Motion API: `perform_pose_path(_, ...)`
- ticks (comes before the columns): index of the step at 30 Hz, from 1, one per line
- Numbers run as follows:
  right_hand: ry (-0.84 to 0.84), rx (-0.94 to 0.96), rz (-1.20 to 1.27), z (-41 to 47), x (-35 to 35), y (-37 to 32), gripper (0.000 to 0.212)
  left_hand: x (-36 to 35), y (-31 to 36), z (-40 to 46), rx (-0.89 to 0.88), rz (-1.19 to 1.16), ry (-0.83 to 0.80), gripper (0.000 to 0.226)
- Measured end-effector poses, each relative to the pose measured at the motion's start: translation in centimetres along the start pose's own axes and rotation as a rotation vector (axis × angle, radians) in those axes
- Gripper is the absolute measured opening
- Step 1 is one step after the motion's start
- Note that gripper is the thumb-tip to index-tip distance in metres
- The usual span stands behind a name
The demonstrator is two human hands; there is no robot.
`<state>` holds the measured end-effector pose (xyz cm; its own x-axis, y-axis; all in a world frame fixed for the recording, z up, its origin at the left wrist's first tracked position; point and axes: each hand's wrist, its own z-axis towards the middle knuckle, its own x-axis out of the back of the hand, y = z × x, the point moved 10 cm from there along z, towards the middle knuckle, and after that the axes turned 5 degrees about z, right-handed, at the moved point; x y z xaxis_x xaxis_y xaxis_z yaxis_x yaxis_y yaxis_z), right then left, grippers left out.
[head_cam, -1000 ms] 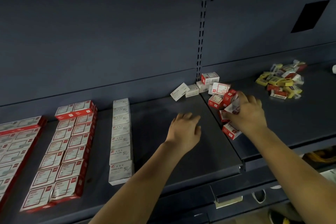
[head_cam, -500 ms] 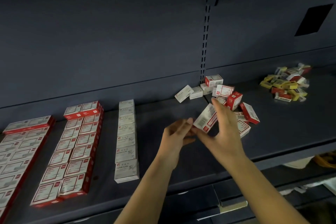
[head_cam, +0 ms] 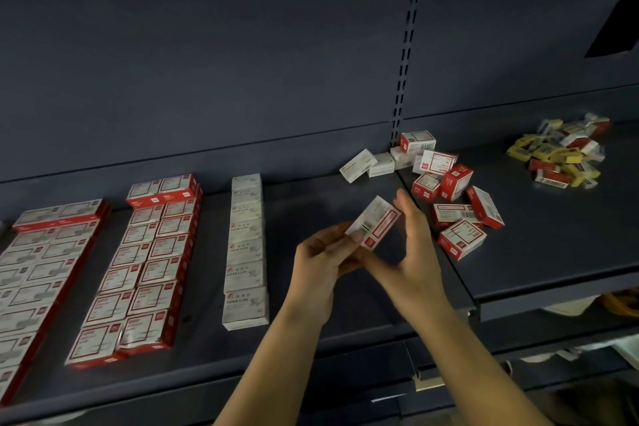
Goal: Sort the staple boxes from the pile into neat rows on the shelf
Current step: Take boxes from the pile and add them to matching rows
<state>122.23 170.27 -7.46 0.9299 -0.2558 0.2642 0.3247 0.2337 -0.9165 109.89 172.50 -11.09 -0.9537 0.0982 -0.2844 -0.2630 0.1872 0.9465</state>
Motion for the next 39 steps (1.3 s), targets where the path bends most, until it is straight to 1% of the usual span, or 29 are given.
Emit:
perform_pose_path(2, 0.014, -0.081, 0.11, -0.2, 0.0, 0.9, 0.087, 0.7, -0.2, 0.0, 0.005, 0.009, 0.025, 0.013)
perform_pose_path(4, 0.04, -0.14, 0.203, -0.3, 0.1, 1.7, 0.078, 1.4, -0.3, 0.0, 0.005, 0.028, 0.06, 0.014)
perform_pose_path(6, 0.057, -0.196, 0.263, -0.3, 0.3, 2.3, 0.059, 2.0, -0.4, -0.1, 0.003, 0.033, 0.089, 0.014)
perform_pose_path(8, 0.044, -0.206, 0.288, -0.2, 0.3, 2.4, 0.042, 2.3, -0.1, -0.2, -0.014, 0.04, 0.1, 0.014)
perform_pose_path(12, 0.037, -0.223, 0.358, -0.4, 0.1, 2.1, 0.036, 2.6, 1.1, -0.5, -0.064, 0.077, 0.095, 0.018)
perform_pose_path(17, 0.032, -0.262, 0.53, -0.6, -0.3, 1.9, 0.023, 2.7, 2.5, -1.0, -0.149, 0.174, 0.025, 0.024)
perform_pose_path(21, -0.006, -0.257, 0.561, -0.6, -0.8, 1.5, 0.025, 3.0, 2.7, -1.3, -0.156, 0.17, 0.018, 0.023)
perform_pose_path(26, -0.143, -0.13, 0.54, -0.6, -2.3, -1.0, 0.038, 2.1, 1.5, -2.0, -0.1, 0.123, -0.025, 0.021)
perform_pose_path(28, -0.171, -0.112, 0.465, -0.8, -2.8, -1.3, 0.033, 1.7, 0.7, -2.1, -0.049, 0.054, -0.038, 0.026)
perform_pose_path(31, -0.133, -0.145, 0.407, -1.0, -3.0, -0.8, 0.019, 1.9, -0.1, -2.1, 0.023, -0.061, -0.026, 0.039)
perform_pose_path(34, -0.112, -0.222, 0.421, -1.2, -3.2, -0.1, 0.007, 2.1, -0.2, -2.1, 0.034, -0.133, -0.005, 0.035)
perform_pose_path(36, -0.094, -0.22, 0.434, -1.0, -2.9, -0.2, 0.006, 2.1, -0.4, -2.1, 0.032, -0.159, 0.003, 0.033)
perform_pose_path(39, -0.063, -0.247, 0.519, -0.6, -2.5, -0.2, 0.007, 2.5, -0.6, -2.1, 0.047, -0.161, 0.031, 0.033)
